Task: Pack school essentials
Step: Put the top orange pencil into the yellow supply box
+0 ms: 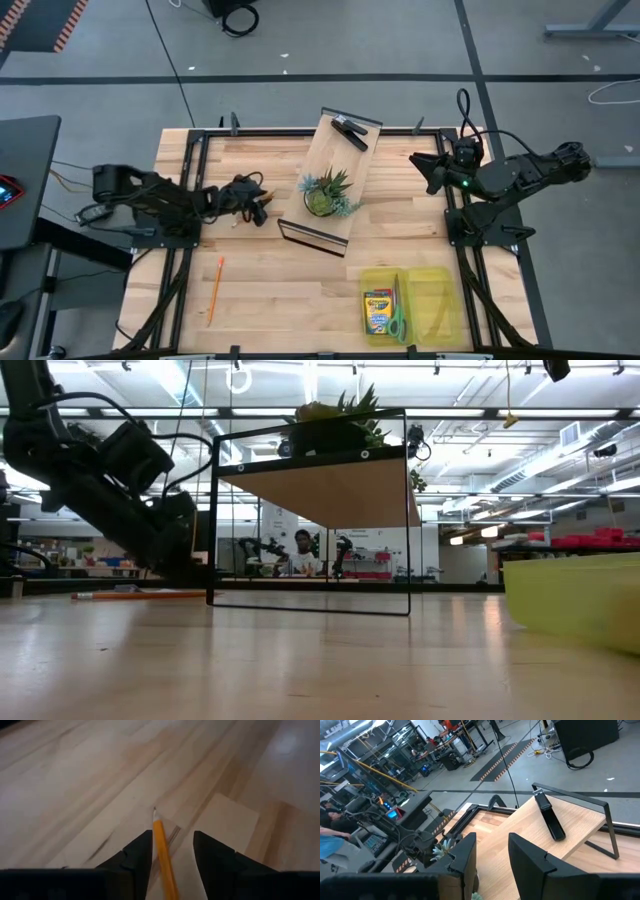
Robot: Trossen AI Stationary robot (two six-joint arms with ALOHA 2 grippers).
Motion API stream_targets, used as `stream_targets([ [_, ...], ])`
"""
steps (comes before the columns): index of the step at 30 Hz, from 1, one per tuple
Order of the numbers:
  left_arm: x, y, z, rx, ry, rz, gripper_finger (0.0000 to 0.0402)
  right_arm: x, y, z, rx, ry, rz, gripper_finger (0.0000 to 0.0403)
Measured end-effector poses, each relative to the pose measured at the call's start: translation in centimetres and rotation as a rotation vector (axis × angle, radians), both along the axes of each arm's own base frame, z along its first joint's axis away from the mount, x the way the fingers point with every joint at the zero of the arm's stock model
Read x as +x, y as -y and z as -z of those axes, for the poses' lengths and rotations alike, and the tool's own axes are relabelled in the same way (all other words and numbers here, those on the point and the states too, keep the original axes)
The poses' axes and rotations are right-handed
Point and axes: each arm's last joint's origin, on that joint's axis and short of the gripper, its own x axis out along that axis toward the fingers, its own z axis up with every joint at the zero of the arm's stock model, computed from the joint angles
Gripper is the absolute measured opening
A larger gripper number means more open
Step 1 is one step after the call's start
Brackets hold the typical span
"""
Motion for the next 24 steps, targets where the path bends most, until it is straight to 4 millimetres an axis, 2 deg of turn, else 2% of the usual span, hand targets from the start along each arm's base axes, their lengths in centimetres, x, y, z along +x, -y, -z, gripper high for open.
stream_targets([
  [9,0.0,0.0,1.2,-0.035,-0.044,-0.04,0.0127,0.0,0.0,0.0,0.002,0.001,0.001,0.0119],
  [20,0.0,0.4,1.9,-0.057,-0.084,-0.049,0.0023,0.0,0.0,0.0,0.002,0.002,0.001,0.0119],
  [24,0.0,0.6,2.0,-0.06,-0.08,-0.058,0.0012,0.0,0.0,0.0,0.003,0.002,0.001,0.0119],
])
